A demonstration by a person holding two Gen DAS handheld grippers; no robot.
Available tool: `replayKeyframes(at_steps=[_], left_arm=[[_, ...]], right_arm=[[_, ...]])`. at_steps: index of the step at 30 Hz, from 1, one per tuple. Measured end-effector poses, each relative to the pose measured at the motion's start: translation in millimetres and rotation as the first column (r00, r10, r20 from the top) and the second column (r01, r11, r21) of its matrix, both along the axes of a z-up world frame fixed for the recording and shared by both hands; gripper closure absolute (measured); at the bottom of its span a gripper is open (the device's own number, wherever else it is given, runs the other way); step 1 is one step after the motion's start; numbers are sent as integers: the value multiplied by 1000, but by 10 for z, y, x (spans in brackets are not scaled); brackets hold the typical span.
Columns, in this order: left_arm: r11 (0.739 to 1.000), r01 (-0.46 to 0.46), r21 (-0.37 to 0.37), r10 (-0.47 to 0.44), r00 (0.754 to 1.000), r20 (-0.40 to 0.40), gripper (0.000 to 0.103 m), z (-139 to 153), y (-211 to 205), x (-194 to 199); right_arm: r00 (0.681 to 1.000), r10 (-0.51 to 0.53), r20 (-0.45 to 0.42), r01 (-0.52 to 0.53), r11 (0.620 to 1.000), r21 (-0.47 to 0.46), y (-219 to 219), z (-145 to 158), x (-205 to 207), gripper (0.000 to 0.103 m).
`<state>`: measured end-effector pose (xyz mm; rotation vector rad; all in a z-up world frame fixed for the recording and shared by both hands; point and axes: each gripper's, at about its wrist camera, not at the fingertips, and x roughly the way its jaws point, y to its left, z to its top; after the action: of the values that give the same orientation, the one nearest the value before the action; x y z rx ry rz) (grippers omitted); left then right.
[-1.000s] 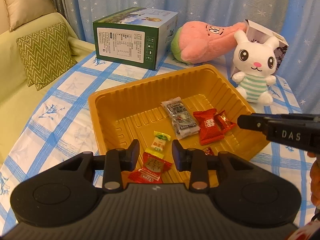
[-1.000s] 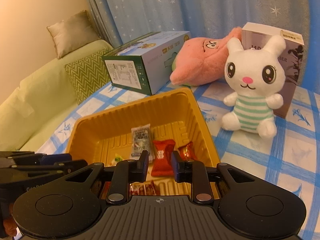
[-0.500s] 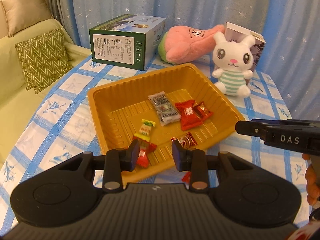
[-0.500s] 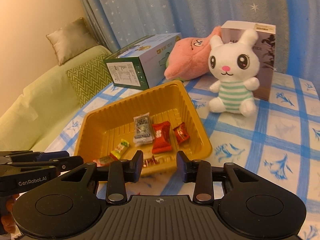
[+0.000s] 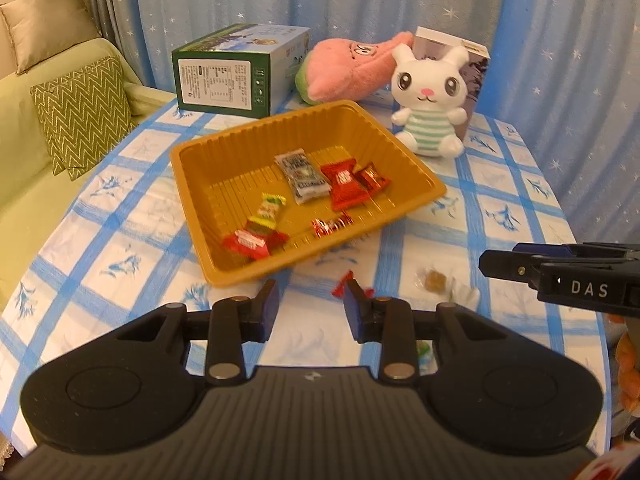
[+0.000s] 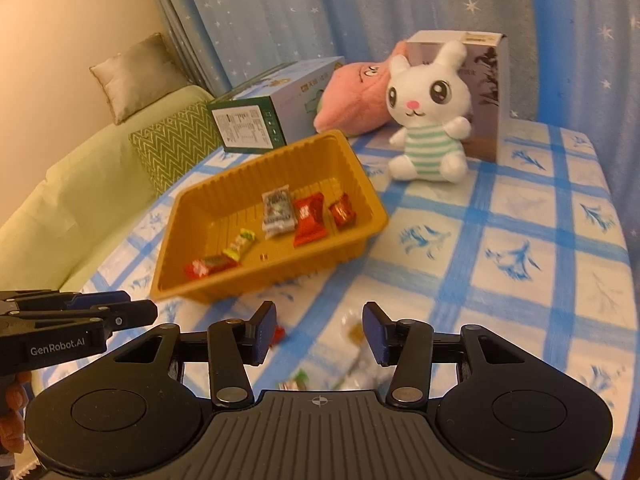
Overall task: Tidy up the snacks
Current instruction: 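Withdraw both open tools from the tray toward the remaining snacks, then grasp the clear plastic snack bag with the right tool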
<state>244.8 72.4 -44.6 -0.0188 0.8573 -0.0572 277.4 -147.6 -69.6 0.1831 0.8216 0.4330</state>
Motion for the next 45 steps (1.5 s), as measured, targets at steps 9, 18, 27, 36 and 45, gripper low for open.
replayKeyframes(at_steps=[9,18,27,36,45], left_arm=[[1000,27,-3,-27,999,-21,71,-79,-183,-324],[999,49,0,-49,998,-44,71,-176,-321,-543],[998,60,-1,-60,996,-66,71,-281,-397,-685],[998,55,0,-55,995,-80,71,-347,-388,-737],[999,33,-1,-33,995,-89,71,-408,-275,-710]], right_arm=[[999,-24,-31,23,999,-35,-255,-96,-454,54],[995,-67,-70,63,996,-57,-499,-227,-765,54],[990,-93,-107,86,994,-69,-599,-348,-919,54],[990,-67,-124,59,996,-72,-472,-415,-941,54],[991,-38,-125,28,996,-79,-296,-459,-852,54]])
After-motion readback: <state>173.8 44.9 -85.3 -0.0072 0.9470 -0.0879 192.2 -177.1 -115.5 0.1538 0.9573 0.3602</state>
